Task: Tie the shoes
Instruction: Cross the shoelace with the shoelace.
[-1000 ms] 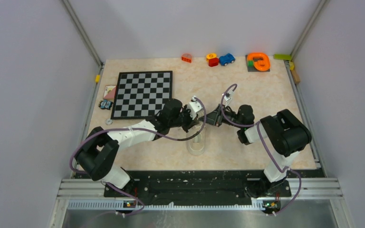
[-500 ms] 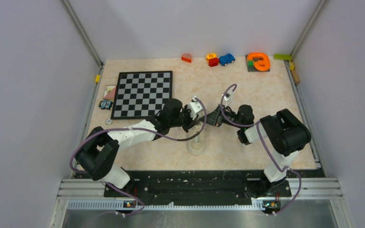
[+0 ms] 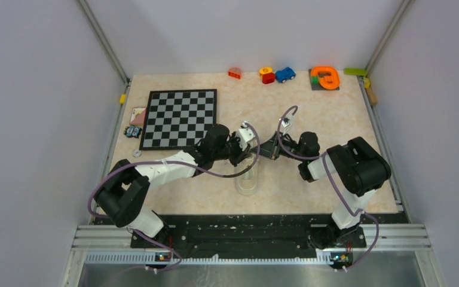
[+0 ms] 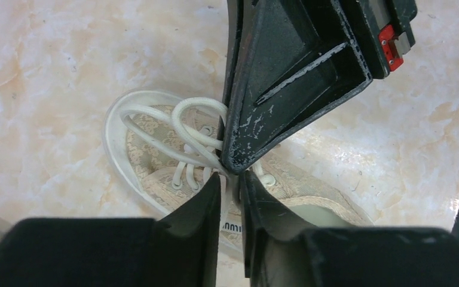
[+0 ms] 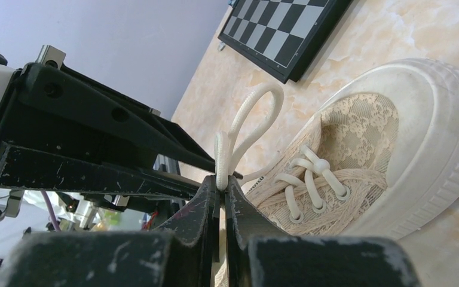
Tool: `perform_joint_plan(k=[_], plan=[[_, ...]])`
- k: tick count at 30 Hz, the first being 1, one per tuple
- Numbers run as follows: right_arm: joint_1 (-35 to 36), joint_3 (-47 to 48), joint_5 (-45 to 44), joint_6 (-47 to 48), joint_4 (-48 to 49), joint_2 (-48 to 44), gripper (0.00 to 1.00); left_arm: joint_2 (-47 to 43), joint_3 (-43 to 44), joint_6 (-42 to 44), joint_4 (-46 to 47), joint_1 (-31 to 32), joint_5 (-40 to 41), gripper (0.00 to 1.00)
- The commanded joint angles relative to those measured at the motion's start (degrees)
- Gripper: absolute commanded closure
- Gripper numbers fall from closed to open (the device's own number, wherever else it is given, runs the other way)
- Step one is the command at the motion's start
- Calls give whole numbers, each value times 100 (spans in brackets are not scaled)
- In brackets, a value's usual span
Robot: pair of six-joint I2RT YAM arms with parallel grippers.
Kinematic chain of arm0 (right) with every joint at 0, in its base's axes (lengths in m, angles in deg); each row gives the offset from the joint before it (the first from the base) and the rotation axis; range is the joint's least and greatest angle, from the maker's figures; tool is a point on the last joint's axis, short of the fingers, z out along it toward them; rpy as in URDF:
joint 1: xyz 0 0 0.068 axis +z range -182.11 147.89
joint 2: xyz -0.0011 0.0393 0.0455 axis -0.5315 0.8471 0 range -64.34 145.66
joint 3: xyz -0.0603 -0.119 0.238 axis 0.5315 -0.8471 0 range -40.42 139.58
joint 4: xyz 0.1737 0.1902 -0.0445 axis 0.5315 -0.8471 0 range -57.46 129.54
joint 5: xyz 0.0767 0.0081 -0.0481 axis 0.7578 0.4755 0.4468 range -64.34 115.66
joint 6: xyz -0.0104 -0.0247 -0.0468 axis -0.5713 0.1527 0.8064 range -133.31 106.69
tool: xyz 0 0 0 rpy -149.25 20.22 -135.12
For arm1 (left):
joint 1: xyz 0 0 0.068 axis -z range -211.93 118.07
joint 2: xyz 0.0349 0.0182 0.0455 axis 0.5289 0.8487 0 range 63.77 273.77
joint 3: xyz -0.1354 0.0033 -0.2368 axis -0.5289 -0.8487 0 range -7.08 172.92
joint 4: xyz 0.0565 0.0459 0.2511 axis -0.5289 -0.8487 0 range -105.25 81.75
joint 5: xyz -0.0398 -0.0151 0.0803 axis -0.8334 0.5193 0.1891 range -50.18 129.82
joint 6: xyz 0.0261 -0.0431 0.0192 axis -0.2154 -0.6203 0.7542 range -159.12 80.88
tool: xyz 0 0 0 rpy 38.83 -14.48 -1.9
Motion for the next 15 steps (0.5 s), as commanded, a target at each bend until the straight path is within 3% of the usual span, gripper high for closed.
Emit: perform_joint_plan(k=[1,5,11,15], plan=[[-13,130,37,219,158,-22,100,-265,50,-52,301,36,246,74],[-13,105,-1,280,104,-71,100,-612,-162,-259,342,35,404,52],[-15,82,9,334,103,-136,100,-1413,-625,-808,423,26,966,46],[-8,75,51,393,94,-188,100,-1790,-825,-1452,646,-118,1387,31]])
